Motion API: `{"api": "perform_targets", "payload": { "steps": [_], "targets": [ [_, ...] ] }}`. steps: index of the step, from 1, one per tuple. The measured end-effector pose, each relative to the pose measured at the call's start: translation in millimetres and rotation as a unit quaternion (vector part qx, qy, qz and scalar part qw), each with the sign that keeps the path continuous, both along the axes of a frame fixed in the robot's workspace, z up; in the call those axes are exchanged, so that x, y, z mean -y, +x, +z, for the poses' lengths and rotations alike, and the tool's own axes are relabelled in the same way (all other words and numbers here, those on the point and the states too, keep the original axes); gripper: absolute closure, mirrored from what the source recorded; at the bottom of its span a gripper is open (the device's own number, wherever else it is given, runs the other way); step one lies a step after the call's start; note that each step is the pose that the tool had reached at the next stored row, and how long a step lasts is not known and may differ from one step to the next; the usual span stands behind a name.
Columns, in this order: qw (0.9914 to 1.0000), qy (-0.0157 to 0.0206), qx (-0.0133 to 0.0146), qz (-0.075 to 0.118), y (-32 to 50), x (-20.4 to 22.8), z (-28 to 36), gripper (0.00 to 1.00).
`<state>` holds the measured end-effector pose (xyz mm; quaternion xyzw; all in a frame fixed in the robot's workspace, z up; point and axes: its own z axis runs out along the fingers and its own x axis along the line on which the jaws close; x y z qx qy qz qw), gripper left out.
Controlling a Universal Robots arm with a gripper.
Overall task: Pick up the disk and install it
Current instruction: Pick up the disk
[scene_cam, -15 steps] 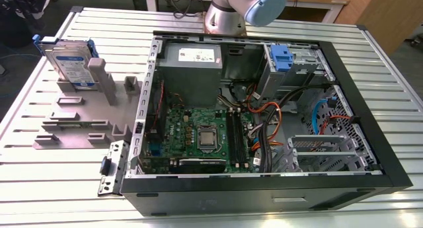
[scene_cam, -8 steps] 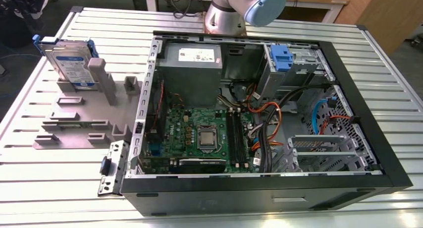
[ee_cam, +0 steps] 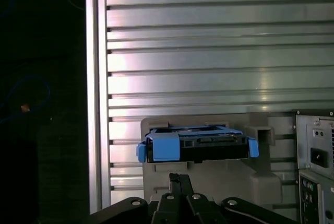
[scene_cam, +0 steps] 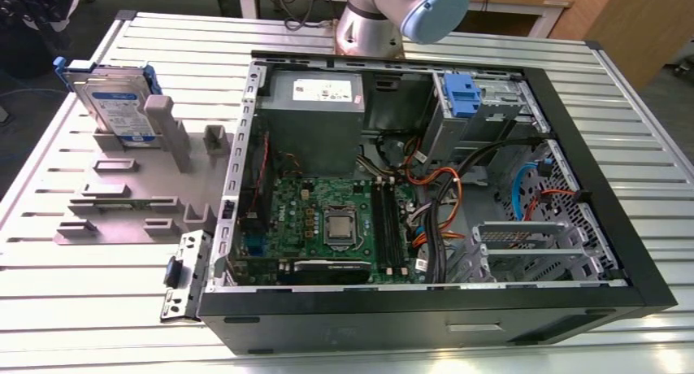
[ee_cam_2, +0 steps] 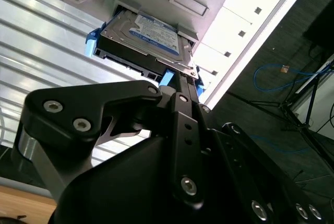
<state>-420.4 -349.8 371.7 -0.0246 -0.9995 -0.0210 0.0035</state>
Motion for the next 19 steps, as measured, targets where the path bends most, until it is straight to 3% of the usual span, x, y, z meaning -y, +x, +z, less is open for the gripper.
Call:
{"api": "perform_targets", "payload": {
  "steps": [11,19],
  "targets": [
    [0.99969,0.0,0.0,0.025,0.0,0.0,0.0,0.89],
    [0.99959,0.0,0.0,0.029,0.0,0.0,0.0,0.89]
  ]
}}
